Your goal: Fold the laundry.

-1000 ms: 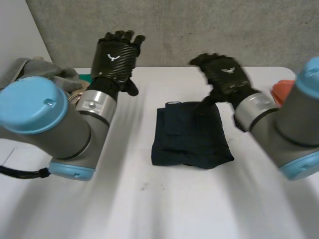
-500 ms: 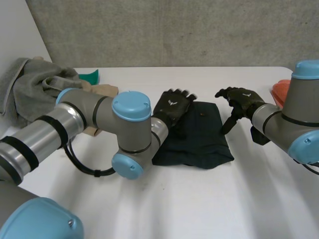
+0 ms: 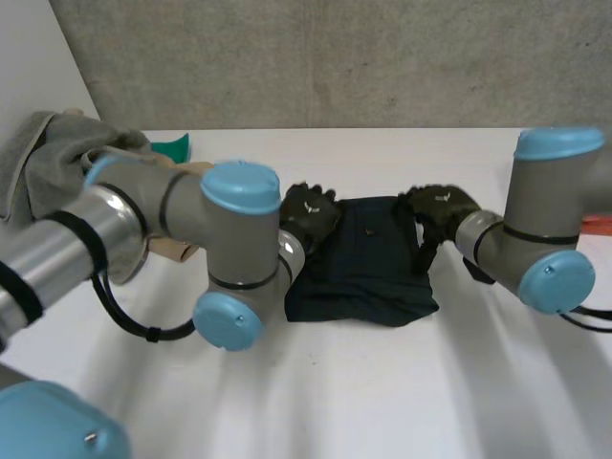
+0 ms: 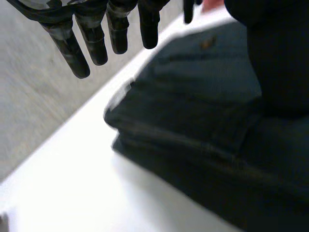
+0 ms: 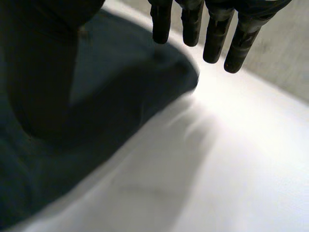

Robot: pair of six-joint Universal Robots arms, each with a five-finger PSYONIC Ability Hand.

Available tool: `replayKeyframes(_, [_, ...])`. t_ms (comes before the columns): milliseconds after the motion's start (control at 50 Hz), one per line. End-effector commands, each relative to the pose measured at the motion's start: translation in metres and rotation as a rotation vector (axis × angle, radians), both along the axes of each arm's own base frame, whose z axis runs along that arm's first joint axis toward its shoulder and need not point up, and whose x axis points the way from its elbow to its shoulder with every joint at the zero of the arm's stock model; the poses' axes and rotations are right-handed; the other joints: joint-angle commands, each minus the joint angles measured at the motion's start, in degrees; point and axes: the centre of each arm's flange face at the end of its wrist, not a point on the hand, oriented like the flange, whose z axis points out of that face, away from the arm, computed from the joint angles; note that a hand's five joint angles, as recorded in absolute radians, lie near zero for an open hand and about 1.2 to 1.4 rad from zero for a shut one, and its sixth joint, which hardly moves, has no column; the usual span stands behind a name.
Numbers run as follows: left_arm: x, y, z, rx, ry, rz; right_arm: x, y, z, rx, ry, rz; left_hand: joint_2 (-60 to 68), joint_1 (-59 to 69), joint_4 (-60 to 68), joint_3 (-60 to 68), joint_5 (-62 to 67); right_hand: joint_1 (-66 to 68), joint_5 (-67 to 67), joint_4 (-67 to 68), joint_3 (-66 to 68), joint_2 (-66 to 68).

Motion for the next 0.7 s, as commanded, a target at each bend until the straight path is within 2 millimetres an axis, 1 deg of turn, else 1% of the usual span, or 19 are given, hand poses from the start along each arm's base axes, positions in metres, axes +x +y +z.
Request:
replayKeyframes(20, [0.009,0.019,0.065,-0.015,0.162,-0.069,-0.005,0.025,0.049,-0.159,-0.068,0.004,-0.1,0.3,-0.2,-0.5,-1.1,0.9,-3.4,-3.5,-2.3,-1.5])
replayKeyframes(40, [0.011,0.021,0.07,-0.013,0.18,-0.079,-0.007,0.035,0.049,-0.177,-0.075,0.01,-0.1,0.3,-0.2,-0.5,-1.1,0.9,-3.4,-3.5,-2.3,-1.5])
replayKeyframes(60, [0.016,0.026,0.084,-0.003,0.216,-0.102,-0.008,0.04,0.049,-0.184,-0.075,0.012,-0.1,0.3,-0.2,-0.5,-1.1,0.9,-3.4,-3.5,-2.3,-1.5])
replayKeyframes(100, [0.025,0.031,0.098,0.004,0.246,-0.126,-0.01,0.051,0.047,-0.198,-0.067,0.021,-0.1,0.3,-0.2,-0.5,-1.1,0.9,-3.4,-3.5,-2.3,-1.5])
replayKeyframes(120, [0.029,0.034,0.105,0.007,0.261,-0.143,-0.01,0.064,0.042,-0.194,-0.064,0.036,-0.1,0.3,-0.2,-0.5,-1.1,0.9,-3.4,-3.5,-2.3,-1.5])
replayKeyframes(140, [0.036,0.04,0.111,0.028,0.276,-0.188,-0.009,0.071,0.037,-0.186,-0.063,0.048,-0.1,0.3,-0.2,-0.5,-1.1,0.9,-3.4,-3.5,-2.3,-1.5])
replayKeyframes(180, [0.043,0.048,0.114,0.053,0.285,-0.244,-0.007,0.084,0.027,-0.17,-0.059,0.068,0.1,0.5,0.0,-0.3,-0.9,0.9,-3.4,-3.5,-2.3,-1.5])
replayKeyframes(200, [0.048,0.056,0.116,0.077,0.289,-0.307,-0.005,0.095,0.015,-0.155,-0.053,0.083,0.3,0.6,0.1,-0.1,-0.8,0.9,-3.4,-3.5,-2.3,-1.5])
replayKeyframes(260, [0.054,0.066,0.116,0.113,0.294,-0.391,0.002,0.112,-0.001,-0.168,-0.063,0.125,0.4,0.8,0.3,0.0,-0.6,0.9,-3.4,-3.5,-2.3,-1.5])
replayKeyframes(280, [0.057,0.072,0.115,0.135,0.294,-0.432,0.004,0.114,-0.004,-0.177,-0.066,0.131,0.4,0.8,0.3,0.0,-0.6,0.9,-3.4,-3.5,-2.3,-1.5])
replayKeyframes(320, [0.061,0.075,0.116,0.144,0.295,-0.457,0.009,0.117,-0.014,-0.18,-0.068,0.143,0.6,1.0,0.5,0.2,-0.4,0.9,-3.4,-3.5,-2.3,-1.5])
replayKeyframes(340, [0.062,0.076,0.115,0.15,0.294,-0.462,0.012,0.117,-0.026,-0.175,-0.067,0.152,0.6,1.0,0.5,0.2,-0.4,0.9,-3.4,-3.5,-2.3,-1.5])
replayKeyframes(380, [0.065,0.078,0.113,0.161,0.292,-0.459,0.015,0.114,-0.034,-0.178,-0.069,0.155,0.6,1.0,0.5,0.2,-0.4,0.9,-3.4,-3.5,-2.3,-1.5])
replayKeyframes(400, [0.065,0.079,0.111,0.166,0.289,-0.46,0.017,0.111,-0.041,-0.177,-0.068,0.156,0.6,1.0,0.5,0.2,-0.4,0.9,-3.4,-3.5,-2.3,-1.5])
replayKeyframes(520, [0.066,0.08,0.108,0.176,0.285,-0.458,0.029,0.098,-0.057,-0.226,-0.052,0.167,0.6,1.0,0.5,0.2,-0.4,0.9,-3.4,-3.5,-2.3,-1.5])
replayKeyframes(540, [0.066,0.08,0.108,0.176,0.285,-0.456,0.031,0.093,-0.062,-0.243,-0.031,0.159,0.6,1.0,0.5,0.2,-0.4,0.9,-3.4,-3.5,-2.3,-1.5])
replayKeyframes(620, [0.066,0.08,0.109,0.173,0.286,-0.457,0.032,0.081,-0.068,-0.281,0.022,0.125,0.6,1.0,0.5,0.2,-0.4,0.9,-3.4,-3.5,-2.3,-1.5])
replayKeyframes(700, [0.066,0.08,0.11,0.168,0.288,-0.456,0.036,0.071,-0.066,-0.312,0.03,0.102,0.6,1.0,0.5,0.2,-0.4,1.3,-3.0,-3.1,-1.9,-1.1])
